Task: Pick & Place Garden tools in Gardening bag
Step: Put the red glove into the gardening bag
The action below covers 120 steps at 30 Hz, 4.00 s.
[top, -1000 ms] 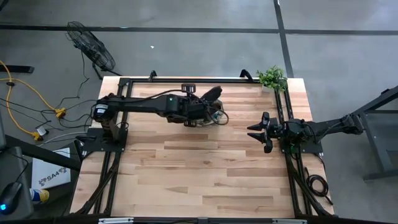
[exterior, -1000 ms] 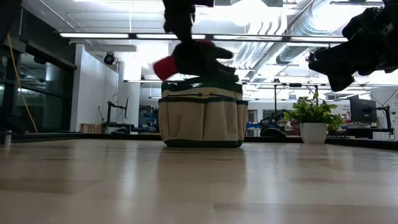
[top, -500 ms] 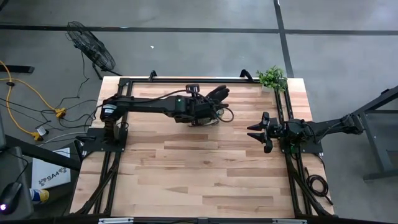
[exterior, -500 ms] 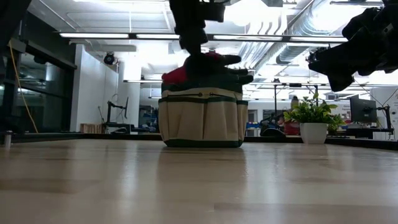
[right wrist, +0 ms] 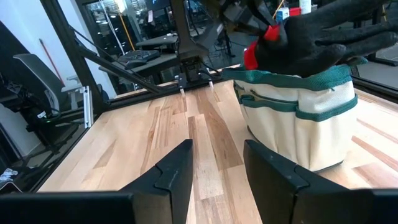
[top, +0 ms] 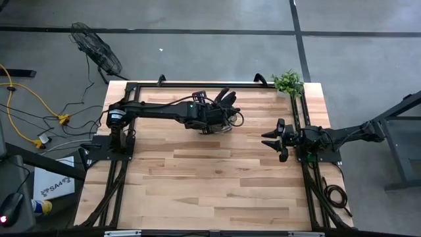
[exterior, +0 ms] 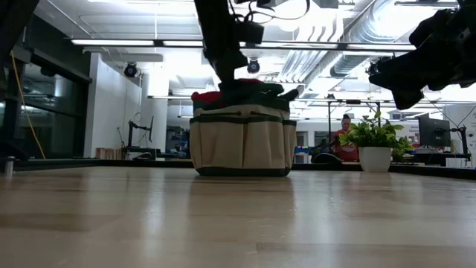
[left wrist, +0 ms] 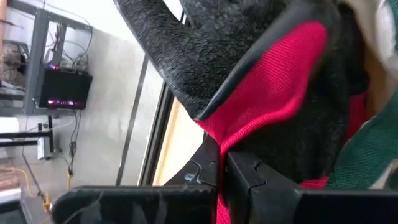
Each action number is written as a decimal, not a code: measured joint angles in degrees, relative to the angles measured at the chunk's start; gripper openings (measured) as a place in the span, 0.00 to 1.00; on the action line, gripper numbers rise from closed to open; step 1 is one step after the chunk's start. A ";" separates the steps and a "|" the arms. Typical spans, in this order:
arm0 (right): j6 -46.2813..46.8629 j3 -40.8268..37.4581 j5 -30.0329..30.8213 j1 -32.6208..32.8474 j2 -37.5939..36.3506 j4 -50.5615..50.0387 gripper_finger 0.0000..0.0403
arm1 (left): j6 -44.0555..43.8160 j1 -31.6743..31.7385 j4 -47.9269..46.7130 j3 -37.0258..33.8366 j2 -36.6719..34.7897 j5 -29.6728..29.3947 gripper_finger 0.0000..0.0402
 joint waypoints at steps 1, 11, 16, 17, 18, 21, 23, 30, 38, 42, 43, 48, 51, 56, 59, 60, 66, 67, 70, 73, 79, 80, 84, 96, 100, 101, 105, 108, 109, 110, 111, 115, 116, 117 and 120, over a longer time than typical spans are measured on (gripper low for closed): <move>-0.01 0.00 -0.01 -0.01 0.00 0.00 0.33 | -0.16 0.23 0.14 -0.48 0.00 -0.01 0.00; -0.01 -0.01 0.00 -0.01 0.00 0.00 0.33 | -0.21 1.02 0.88 -2.00 0.00 0.64 0.00; -0.01 -0.02 -0.01 0.00 0.00 -0.01 0.33 | -0.13 1.00 1.10 -1.97 1.25 5.42 0.00; 0.00 0.00 0.01 0.00 0.00 0.00 0.33 | -0.13 1.02 0.85 -2.05 1.81 6.26 0.00; -0.01 0.00 0.01 -0.02 0.00 0.00 0.33 | 0.09 1.15 0.99 -2.06 2.42 6.64 0.00; -0.02 -0.01 0.01 -0.02 0.00 -0.01 0.33 | 1.16 1.52 1.74 -2.06 3.63 6.87 0.00; -0.02 -0.02 -0.01 0.00 0.00 -0.06 0.33 | 1.36 2.12 2.02 -2.05 4.35 7.93 0.00; 0.00 0.00 0.00 -0.02 0.00 -0.02 0.33 | 1.35 2.97 2.02 -1.94 5.80 11.13 0.00; 0.00 -0.01 0.01 0.00 0.07 -0.02 0.33 | 1.55 4.46 2.26 -1.87 8.71 17.03 0.00; -0.02 0.00 0.01 -0.02 0.15 0.00 0.33 | 1.79 5.15 2.03 -1.89 9.06 18.25 0.00; -0.02 0.00 0.01 -0.01 0.15 0.01 0.33 | 1.79 5.21 2.04 -1.89 9.24 18.26 0.00; 0.00 0.00 0.01 -0.02 0.17 -0.02 0.33 | 2.29 5.11 1.86 -1.91 9.32 18.39 0.00; -0.01 0.00 0.01 -0.01 0.17 -0.01 0.33 | 2.25 5.11 1.51 -1.96 8.48 18.00 0.03; -0.01 -0.01 0.01 -0.01 0.17 -0.02 0.33 | 1.06 5.09 -2.03 0.63 8.52 15.79 0.12; 0.00 -0.02 0.01 -0.02 0.17 -0.02 0.33 | 0.92 4.79 -4.45 2.52 8.50 15.60 0.20; -0.02 0.00 0.01 -0.01 0.17 -0.01 0.33 | 0.92 4.72 -5.36 3.19 8.50 15.56 0.23; -0.01 0.00 0.00 0.00 0.17 -0.02 0.33 | -2.38 3.86 -11.36 8.58 8.50 13.84 0.40; -0.02 -0.01 0.00 -0.01 0.17 -0.02 0.33 | -2.98 3.84 -12.36 9.48 8.50 13.69 0.42; 0.00 -0.02 -0.01 -0.02 0.17 -0.02 0.33 | -5.28 3.56 -15.69 12.45 8.50 13.40 0.45; -0.01 -0.01 0.01 -0.01 0.17 -0.01 0.33 | -7.90 3.43 -18.85 15.11 8.50 13.07 0.46; -0.02 0.00 0.01 -0.02 0.17 -0.02 0.33 | -9.53 3.47 -21.72 18.13 8.48 12.11 0.46; -0.01 0.00 0.01 -0.01 0.17 -0.01 0.33 | -9.63 3.47 -21.46 18.41 8.48 10.72 0.46; 0.00 0.00 -0.01 0.00 0.17 0.00 0.33 | -8.34 3.73 -18.46 18.94 8.44 3.84 0.46; 0.00 0.00 0.01 0.00 0.17 -0.02 0.33 | -4.53 6.60 -11.04 18.94 8.44 2.49 0.18; -0.01 -0.02 0.00 -0.01 0.17 -0.02 0.33 | -2.76 7.57 -10.87 18.94 8.44 3.95 0.02; -0.02 -0.01 0.00 -0.01 0.18 0.00 0.33 | -2.68 7.78 -10.69 18.92 8.44 4.23 0.02; -0.01 -0.02 0.01 -0.02 0.17 -0.02 0.33 | 0.30 7.83 -9.74 18.92 8.44 5.98 0.02; -0.01 -0.01 0.00 -0.02 0.18 -0.01 0.33 | 3.51 7.73 -9.71 18.92 8.44 7.08 0.03; -0.02 0.00 0.00 0.00 0.17 -0.02 0.33 | 4.64 7.74 -9.72 18.92 8.44 8.13 0.03; 0.00 -0.02 -0.01 0.00 0.18 0.00 0.33 | 5.77 7.75 -9.72 18.92 8.44 9.46 0.03; 0.00 -0.02 0.01 -0.02 0.20 -0.02 0.33 | 7.07 7.75 -9.66 18.92 8.44 10.66 0.03; -0.02 -0.01 0.00 -0.01 0.17 -0.02 0.33 | 14.07 7.73 -8.59 18.92 8.44 13.33 0.05; 0.00 -0.01 -0.01 -0.01 0.20 -0.01 0.33 | 15.77 7.73 -8.61 18.91 8.44 13.71 0.08; -0.02 -0.02 0.00 -0.01 0.19 -0.01 0.33 | 17.06 7.73 -8.48 18.76 8.44 13.90 0.10; -0.01 -0.01 0.01 -0.02 0.19 -0.01 0.33 | 18.91 7.74 -7.05 16.83 8.37 13.88 0.22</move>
